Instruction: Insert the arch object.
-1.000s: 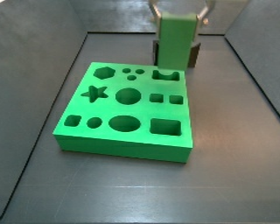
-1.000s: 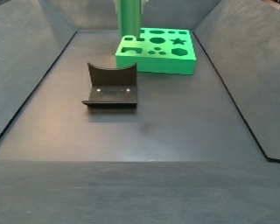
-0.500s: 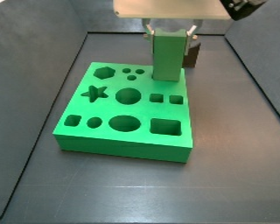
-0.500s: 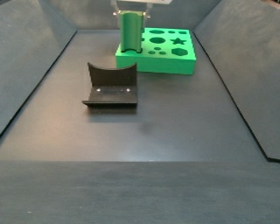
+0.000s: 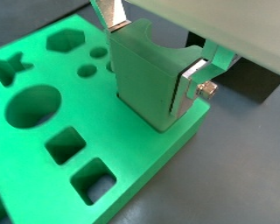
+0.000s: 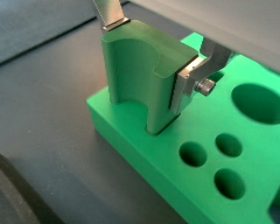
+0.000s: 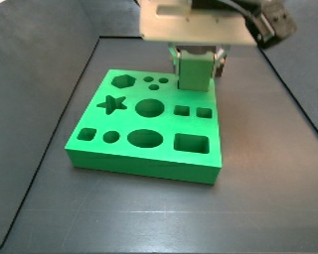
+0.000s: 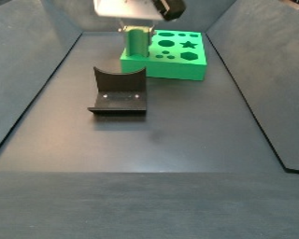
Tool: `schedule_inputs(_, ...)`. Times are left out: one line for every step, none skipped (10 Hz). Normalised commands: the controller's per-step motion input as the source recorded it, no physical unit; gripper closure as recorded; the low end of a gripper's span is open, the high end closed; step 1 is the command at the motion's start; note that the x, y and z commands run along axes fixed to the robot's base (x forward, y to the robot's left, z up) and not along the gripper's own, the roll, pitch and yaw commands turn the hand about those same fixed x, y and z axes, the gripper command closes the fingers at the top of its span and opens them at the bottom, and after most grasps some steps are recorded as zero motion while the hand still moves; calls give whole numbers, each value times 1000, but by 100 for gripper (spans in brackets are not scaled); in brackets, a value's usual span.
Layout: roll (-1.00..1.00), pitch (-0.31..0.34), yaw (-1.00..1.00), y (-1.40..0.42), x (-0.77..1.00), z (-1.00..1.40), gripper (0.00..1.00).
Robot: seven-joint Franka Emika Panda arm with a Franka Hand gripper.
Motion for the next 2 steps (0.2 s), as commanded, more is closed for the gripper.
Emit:
schedule_inputs(-154,0,-51,146,83,-60,100)
schedule_inputs(-57,40,0,46,43,0,100)
